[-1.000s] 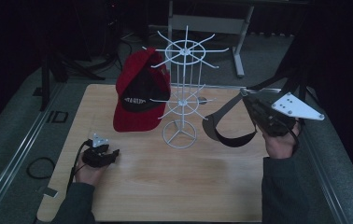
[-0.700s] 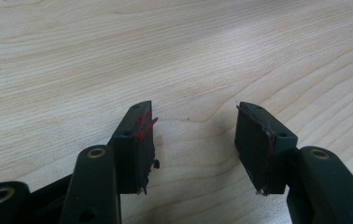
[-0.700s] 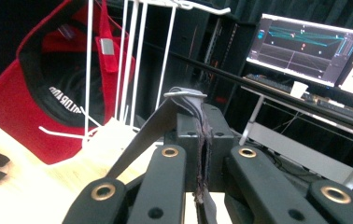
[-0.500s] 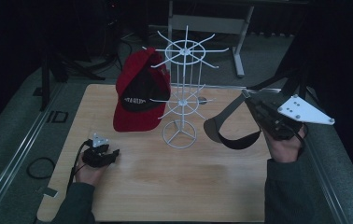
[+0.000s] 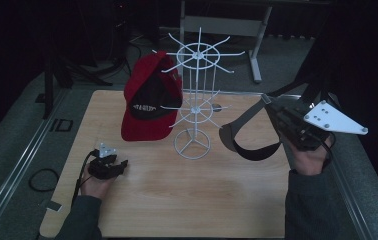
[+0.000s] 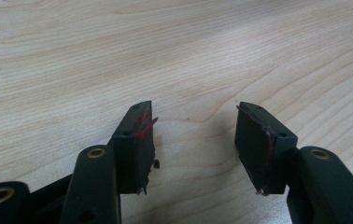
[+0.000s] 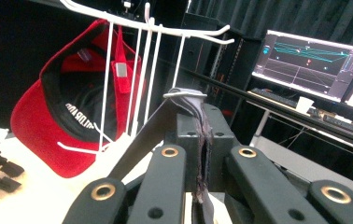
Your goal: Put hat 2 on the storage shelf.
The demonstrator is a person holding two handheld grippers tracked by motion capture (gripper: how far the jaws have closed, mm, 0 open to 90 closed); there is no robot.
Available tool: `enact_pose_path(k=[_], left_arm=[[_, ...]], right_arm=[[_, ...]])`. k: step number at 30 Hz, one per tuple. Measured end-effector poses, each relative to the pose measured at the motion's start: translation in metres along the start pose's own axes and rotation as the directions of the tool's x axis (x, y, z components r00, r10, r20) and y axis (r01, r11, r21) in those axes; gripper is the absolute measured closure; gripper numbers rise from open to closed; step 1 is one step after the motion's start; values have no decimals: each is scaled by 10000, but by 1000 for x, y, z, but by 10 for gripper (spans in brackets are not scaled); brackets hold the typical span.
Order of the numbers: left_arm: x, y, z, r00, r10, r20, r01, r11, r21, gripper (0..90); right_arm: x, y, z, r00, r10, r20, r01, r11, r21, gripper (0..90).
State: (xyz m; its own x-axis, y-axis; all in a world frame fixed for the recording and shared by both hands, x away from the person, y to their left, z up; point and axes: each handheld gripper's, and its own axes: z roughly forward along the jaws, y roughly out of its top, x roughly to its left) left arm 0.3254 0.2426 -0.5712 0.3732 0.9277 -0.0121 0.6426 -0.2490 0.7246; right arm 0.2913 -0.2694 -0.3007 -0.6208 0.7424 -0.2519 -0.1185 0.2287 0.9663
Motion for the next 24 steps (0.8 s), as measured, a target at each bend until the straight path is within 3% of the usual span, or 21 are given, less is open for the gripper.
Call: enact_pose_path(k=[9, 18, 24], left_arm=[[0, 0, 0, 10000, -1, 3, 1, 10000, -3, 475], [0, 0, 0, 10000, 2, 6, -2, 10000, -6, 475], [0, 0, 0, 10000, 1, 6, -1, 10000, -7, 475]], right_arm=[[-5, 8, -8, 9998, 115, -142, -119, 9996, -274, 879], [-12, 14, -10, 9961, 642, -598, -672, 9965, -498, 878], [-15, 17, -10, 9848, 1154, -1297, -1252, 9897, -700, 878]])
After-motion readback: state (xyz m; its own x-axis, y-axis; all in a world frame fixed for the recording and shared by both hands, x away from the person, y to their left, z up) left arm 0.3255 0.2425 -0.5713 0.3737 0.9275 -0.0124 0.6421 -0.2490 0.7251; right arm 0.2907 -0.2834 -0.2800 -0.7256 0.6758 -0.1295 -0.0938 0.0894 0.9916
